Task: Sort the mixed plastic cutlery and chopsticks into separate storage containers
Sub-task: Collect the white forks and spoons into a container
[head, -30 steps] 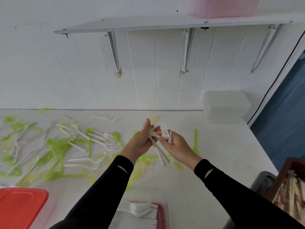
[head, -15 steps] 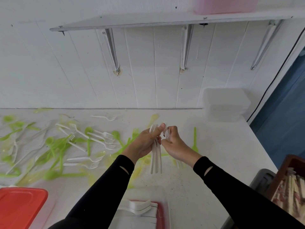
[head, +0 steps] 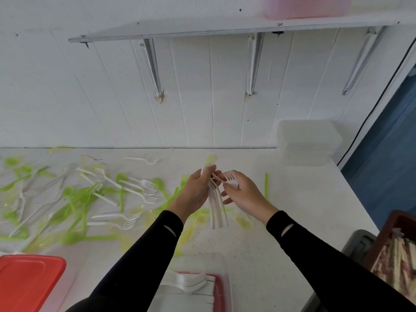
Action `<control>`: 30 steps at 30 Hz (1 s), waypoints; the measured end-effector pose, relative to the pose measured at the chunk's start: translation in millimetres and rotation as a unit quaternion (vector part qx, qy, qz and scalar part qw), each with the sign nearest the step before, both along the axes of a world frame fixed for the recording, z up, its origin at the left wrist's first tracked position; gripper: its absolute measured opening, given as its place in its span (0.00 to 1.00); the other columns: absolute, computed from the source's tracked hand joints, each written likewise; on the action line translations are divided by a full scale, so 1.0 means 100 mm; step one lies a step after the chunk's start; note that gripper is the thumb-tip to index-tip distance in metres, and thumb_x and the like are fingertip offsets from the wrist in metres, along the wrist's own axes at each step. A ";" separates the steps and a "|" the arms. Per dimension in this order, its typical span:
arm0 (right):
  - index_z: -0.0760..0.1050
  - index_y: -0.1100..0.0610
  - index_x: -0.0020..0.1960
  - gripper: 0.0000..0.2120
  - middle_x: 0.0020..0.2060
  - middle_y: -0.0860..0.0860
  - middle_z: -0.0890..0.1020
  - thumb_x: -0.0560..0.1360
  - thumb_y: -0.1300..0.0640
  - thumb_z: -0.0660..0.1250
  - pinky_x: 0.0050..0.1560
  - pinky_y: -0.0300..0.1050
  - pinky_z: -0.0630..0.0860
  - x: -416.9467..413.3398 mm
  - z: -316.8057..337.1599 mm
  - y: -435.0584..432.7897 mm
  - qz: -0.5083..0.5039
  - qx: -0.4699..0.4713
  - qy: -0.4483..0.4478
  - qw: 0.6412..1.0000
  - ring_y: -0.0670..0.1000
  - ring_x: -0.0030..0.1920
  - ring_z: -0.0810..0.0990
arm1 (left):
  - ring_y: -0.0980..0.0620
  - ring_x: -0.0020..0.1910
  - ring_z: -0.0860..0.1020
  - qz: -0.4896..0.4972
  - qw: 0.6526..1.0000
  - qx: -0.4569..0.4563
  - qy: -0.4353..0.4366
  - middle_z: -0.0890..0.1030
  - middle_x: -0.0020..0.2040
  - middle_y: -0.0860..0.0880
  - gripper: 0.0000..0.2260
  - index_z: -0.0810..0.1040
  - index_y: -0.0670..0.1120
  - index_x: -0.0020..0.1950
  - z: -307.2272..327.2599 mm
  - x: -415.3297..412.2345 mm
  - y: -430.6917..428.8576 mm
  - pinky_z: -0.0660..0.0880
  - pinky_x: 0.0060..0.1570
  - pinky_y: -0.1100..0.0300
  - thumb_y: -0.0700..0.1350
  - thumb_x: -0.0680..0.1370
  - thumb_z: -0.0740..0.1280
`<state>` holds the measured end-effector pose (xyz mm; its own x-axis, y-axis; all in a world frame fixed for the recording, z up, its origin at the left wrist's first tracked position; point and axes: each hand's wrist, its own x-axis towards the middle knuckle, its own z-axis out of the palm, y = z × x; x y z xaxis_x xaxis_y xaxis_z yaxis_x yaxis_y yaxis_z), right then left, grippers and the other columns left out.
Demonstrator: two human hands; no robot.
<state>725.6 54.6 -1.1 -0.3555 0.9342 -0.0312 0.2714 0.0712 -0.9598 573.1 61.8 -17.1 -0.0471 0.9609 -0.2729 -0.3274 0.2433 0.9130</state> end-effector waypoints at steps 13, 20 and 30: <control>0.63 0.43 0.69 0.15 0.44 0.49 0.80 0.82 0.47 0.54 0.39 0.42 0.74 0.04 -0.01 0.05 -0.065 -0.035 -0.078 0.994 0.47 0.35 0.78 | 0.52 0.35 0.75 0.063 0.996 -0.037 -0.044 0.71 0.37 0.48 0.17 0.75 0.38 0.55 -0.04 -0.03 0.01 0.80 0.44 0.56 0.52 0.78 0.68; 0.69 0.60 0.47 0.06 0.40 0.57 0.71 0.77 0.63 0.53 0.25 0.39 0.59 0.06 0.09 0.11 -0.083 -0.182 0.059 0.978 0.48 0.24 0.64 | 0.49 0.40 0.84 0.047 0.998 -0.020 -0.020 0.80 0.42 0.44 0.16 0.76 0.37 0.47 0.00 0.02 -0.02 0.81 0.40 0.59 0.50 0.76 0.71; 0.80 0.57 0.53 0.11 0.47 0.55 0.85 0.74 0.52 0.74 0.46 0.42 0.81 0.01 -0.06 0.03 -0.057 -0.083 0.087 0.991 0.50 0.48 0.84 | 0.39 0.49 0.83 -0.009 1.000 0.008 0.007 0.83 0.47 0.36 0.17 0.80 0.33 0.51 0.00 0.02 -0.07 0.81 0.53 0.52 0.47 0.73 0.73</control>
